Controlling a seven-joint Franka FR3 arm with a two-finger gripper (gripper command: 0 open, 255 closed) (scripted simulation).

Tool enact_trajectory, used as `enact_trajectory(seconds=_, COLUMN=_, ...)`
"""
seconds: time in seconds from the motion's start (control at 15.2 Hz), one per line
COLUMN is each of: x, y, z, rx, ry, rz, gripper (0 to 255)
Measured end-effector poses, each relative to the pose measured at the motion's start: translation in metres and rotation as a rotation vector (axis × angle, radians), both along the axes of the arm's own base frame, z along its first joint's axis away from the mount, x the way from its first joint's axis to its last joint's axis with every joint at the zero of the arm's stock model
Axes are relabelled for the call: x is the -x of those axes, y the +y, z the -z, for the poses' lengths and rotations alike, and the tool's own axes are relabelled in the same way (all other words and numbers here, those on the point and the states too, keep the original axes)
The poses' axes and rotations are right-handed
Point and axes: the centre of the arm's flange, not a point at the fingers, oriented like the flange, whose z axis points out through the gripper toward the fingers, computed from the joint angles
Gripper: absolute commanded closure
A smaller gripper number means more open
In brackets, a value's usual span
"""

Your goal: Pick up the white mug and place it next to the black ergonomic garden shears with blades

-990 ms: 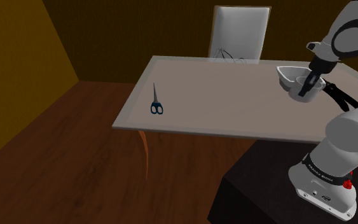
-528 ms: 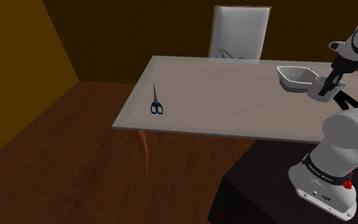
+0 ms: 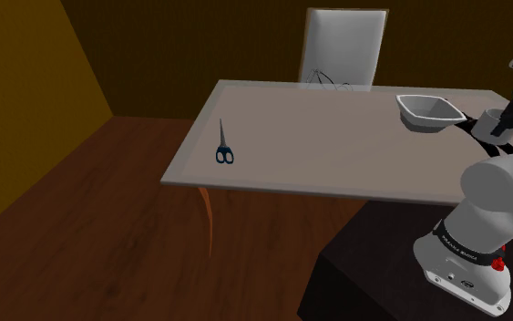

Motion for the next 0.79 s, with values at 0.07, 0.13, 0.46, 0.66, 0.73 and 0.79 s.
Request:
enact_trajectory(seconds=0.07, x=0.008, y=-0.005, z=0.000, rx=0.000, ry=0.000, rz=0.000, gripper=255)
enact_trajectory(seconds=0.13, x=0.017, y=-0.015, z=0.000, rx=0.000, ry=-0.001, rz=0.000, gripper=255)
enact_trajectory(seconds=0.46, x=0.061, y=-0.068, z=0.003, rx=0.000, ry=0.000, rz=0.000, gripper=255)
enact_trajectory(seconds=0.66, x=0.089, y=-0.095, z=0.002, rx=-0.001, ry=0.000, rz=0.000, gripper=255)
enact_trajectory(seconds=0.73, x=0.099, y=-0.107, z=0.002, rx=-0.001, ry=0.000, rz=0.000, gripper=255)
enact_trajectory(seconds=0.79, x=0.107, y=-0.116, z=0.000, rx=-0.001, ry=-0.001, rz=0.000, gripper=255)
